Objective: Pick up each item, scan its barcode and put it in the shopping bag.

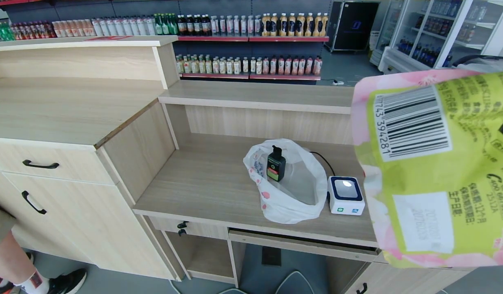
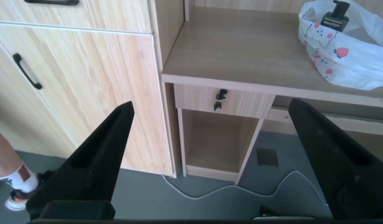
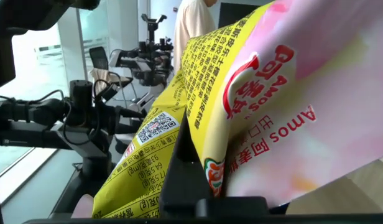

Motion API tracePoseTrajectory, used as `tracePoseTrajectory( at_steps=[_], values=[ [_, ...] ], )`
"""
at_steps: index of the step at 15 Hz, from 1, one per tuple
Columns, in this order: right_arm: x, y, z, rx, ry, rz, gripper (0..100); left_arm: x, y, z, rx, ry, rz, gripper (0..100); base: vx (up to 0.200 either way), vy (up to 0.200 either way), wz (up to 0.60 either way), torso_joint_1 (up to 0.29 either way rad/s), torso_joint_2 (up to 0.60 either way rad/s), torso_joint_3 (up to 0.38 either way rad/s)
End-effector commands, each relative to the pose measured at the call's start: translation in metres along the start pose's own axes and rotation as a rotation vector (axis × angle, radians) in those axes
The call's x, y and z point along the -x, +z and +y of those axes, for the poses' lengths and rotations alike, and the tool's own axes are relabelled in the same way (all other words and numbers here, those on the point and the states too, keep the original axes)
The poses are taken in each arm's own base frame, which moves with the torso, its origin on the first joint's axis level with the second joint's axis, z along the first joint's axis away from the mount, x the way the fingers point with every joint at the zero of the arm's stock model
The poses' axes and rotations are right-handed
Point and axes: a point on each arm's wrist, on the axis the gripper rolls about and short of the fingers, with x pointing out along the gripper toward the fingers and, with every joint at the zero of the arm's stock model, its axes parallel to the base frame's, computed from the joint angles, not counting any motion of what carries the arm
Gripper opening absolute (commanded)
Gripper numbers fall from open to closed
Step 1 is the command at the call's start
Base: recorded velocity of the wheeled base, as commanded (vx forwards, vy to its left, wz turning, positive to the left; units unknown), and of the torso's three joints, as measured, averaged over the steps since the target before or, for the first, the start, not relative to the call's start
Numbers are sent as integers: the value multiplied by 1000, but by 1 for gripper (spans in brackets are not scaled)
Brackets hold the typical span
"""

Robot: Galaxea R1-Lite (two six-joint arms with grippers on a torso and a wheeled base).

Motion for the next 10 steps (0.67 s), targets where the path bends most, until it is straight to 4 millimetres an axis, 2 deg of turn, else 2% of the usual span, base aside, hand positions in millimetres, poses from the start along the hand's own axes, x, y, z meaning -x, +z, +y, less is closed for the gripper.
tracePoseTrajectory(
  at_steps=[1,10],
  values=[
    [1,4,4,14,4,-7,0,0,0,0,0,1,0,100,0,0,0,0,0,0],
    [10,16,20,19,-20,0,0,0,0,0,0,1,0,100,0,0,0,0,0,0]
  ],
)
